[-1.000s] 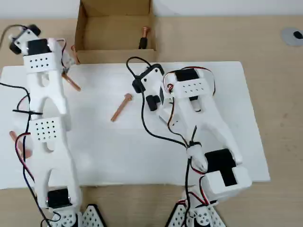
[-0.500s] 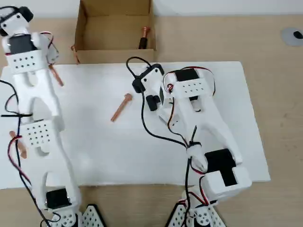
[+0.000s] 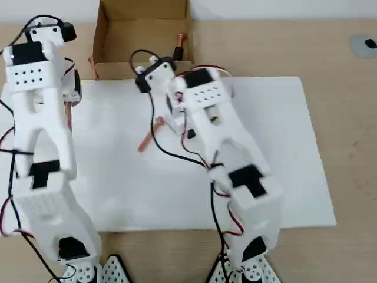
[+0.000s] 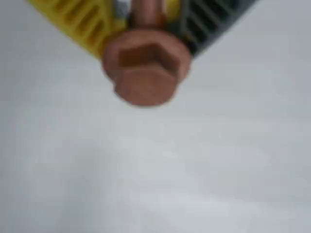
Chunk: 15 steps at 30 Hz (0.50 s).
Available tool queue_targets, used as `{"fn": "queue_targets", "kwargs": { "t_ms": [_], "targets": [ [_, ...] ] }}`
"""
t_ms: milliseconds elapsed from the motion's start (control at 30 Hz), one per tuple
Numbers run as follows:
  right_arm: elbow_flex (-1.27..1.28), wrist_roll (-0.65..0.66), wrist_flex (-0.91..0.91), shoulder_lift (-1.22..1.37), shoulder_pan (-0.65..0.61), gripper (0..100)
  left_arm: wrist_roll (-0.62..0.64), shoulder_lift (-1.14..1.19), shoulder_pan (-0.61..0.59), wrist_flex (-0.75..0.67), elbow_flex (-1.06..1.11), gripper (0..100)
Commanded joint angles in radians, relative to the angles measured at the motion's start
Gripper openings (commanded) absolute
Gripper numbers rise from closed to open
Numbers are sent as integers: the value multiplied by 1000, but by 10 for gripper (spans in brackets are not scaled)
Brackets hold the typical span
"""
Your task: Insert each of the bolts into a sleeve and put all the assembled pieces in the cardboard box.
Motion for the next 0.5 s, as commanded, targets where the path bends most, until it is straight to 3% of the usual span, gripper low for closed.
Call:
{"fn": "queue_targets", "kwargs": {
  "t_ms": [0,300,467],
  "targets": [
    [-177,-38,63,71,-10,267,34,-170,3,-43,101,9],
    [-260,-72,118,119,-8,267,31,-456,37,-184,551,9],
    [-257,-91,121,119,-12,267,34,-687,83,-342,879,9]
  ]
}}
